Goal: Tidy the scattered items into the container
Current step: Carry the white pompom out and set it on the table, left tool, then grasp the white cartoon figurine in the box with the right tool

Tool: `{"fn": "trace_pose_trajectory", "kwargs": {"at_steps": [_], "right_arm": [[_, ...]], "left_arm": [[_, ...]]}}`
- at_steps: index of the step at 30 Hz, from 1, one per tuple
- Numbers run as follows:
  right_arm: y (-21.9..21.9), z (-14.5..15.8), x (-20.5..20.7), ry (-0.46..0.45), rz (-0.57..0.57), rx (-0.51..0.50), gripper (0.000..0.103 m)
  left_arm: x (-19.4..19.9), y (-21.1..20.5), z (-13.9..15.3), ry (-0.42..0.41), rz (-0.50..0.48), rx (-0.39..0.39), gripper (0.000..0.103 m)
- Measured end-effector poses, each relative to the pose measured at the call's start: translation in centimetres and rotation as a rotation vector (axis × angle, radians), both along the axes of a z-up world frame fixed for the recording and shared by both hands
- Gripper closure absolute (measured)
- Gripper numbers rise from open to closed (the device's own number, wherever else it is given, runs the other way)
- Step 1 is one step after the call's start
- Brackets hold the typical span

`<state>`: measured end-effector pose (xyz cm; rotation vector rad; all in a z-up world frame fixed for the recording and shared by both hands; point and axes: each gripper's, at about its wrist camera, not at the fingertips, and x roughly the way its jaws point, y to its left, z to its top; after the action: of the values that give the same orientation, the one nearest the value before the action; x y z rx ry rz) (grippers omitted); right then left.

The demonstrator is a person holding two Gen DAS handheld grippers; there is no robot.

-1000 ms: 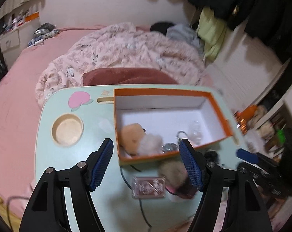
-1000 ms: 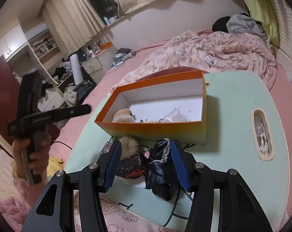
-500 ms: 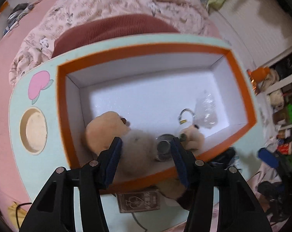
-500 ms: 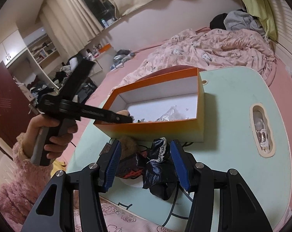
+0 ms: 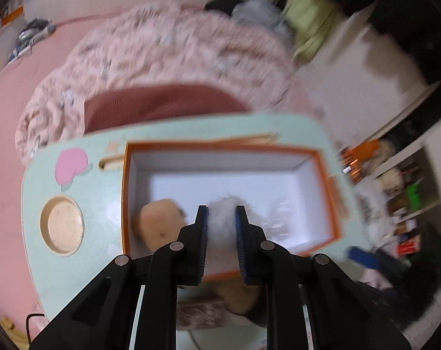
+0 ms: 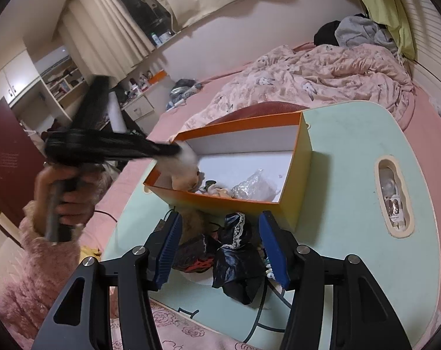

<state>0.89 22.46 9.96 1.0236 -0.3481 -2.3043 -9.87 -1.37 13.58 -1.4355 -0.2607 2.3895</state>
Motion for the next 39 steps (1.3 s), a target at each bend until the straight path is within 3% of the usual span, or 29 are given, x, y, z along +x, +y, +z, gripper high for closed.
{"fn": "trace_pose_trajectory", "kwargs": {"at_steps": [4, 8, 12, 16, 19, 22, 23, 25, 26, 30, 35, 39], "right_arm": [[0.3, 0.0, -0.3, -0.004, -0.007, -0.001, 0.049], [0.4, 0.0, -0.5, -0.010, -0.012, 0.003, 0.049], [0.3, 0.0, -0.6, -0.009, -0.011, 0.004, 0.049], [-0.2, 0.4, -0.6, -0.006, 0.004, 0.009, 0.049], [-0.8, 1.5, -1.3, -0.004, 0.048, -0.006, 0.049], [-2.6, 2.4, -3.7, -0.070, 0.106, 0.053, 0.049], [-3.6, 2.4, -4.9, -0.105, 0.132, 0.094, 0.049], [-5.5, 2.0, -7.3, -0.179, 0.171, 0.167, 0.049], [-6.3, 1.6, -8.7, -0.220, 0.182, 0.192, 0.049], [-9.1, -0.6, -12.4, -0.356, 0.243, 0.257, 0.049], [-11.9, -2.9, -14.0, -0.431, 0.294, 0.353, 0.050], [-12.6, -5.1, -15.5, -0.511, 0.344, 0.386, 0.070]], "left_arm": [[4.6, -0.6, 2.6, 0.106, -0.018, 0.101, 0.084], [9.2, -0.4, 0.8, 0.093, -0.065, 0.152, 0.084], [12.0, 0.6, -4.1, -0.003, -0.087, 0.111, 0.084], [12.2, 1.5, -7.5, -0.046, -0.094, 0.082, 0.084], [12.1, 2.3, -8.4, -0.020, -0.078, 0.006, 0.082], [12.2, 2.8, -8.1, 0.060, -0.050, -0.060, 0.065], [12.3, 2.9, -8.0, 0.082, -0.042, -0.063, 0.062], [12.6, 3.0, -7.7, 0.117, -0.047, -0.043, 0.041], [12.7, 3.1, -7.7, 0.127, -0.058, -0.027, 0.039], [13.4, 2.4, -6.8, 0.170, -0.065, 0.019, 0.039], [13.2, 1.4, -6.1, 0.183, -0.031, 0.036, 0.038], [13.4, 1.1, -6.0, 0.187, -0.024, 0.062, 0.038]]}}
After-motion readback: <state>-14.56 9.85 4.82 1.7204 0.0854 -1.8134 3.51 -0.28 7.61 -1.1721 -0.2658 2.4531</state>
